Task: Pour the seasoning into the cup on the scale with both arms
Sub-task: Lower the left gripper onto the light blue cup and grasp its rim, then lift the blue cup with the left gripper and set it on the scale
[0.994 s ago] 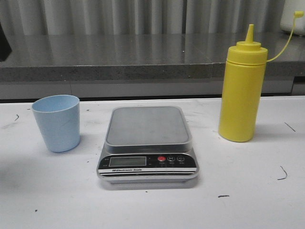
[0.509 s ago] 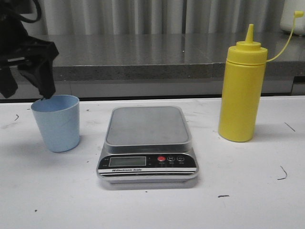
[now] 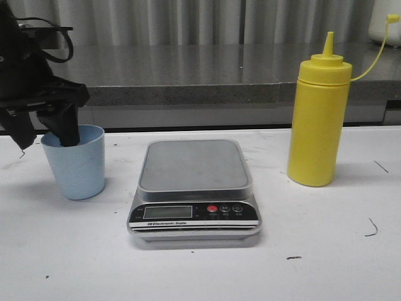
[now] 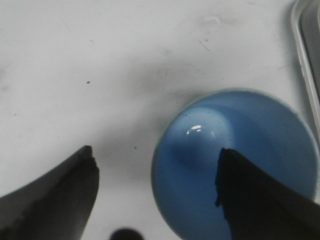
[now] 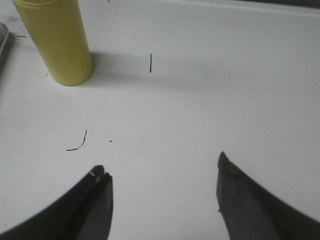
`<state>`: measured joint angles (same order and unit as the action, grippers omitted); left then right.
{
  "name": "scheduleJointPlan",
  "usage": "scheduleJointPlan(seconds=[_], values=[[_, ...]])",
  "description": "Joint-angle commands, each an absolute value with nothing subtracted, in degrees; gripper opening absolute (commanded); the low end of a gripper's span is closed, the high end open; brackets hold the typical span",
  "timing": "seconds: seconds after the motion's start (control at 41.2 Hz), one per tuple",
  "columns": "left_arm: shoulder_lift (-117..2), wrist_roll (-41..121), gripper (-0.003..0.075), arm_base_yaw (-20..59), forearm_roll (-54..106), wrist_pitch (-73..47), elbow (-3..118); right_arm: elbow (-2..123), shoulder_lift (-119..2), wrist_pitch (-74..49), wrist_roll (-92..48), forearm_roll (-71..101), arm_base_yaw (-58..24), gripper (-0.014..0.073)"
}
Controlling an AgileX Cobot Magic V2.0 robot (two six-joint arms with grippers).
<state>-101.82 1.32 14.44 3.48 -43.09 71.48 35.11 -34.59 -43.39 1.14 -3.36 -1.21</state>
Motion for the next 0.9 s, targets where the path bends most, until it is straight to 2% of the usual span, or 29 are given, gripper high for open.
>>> scheduleJointPlan(seconds=[0.0,0.558,0.873], values=[[-99.49,1.17,0.0370,14.78,4.05,-41.30,73.27,37.02,-34.94,-40.20,0.80,-3.73,-0.88,0.0475],[-99.49,1.17,-0.0020,14.78,4.05,-42.00,73.27,37.02,-34.94,-40.20,0.80,-3.73,-0.88,0.0475],[-97.08,1.17,-0.0020,15.31,4.05,-45.73,77.01,37.02,-34.94,-40.20,0.80,-3.73,-0.88,0.0475]])
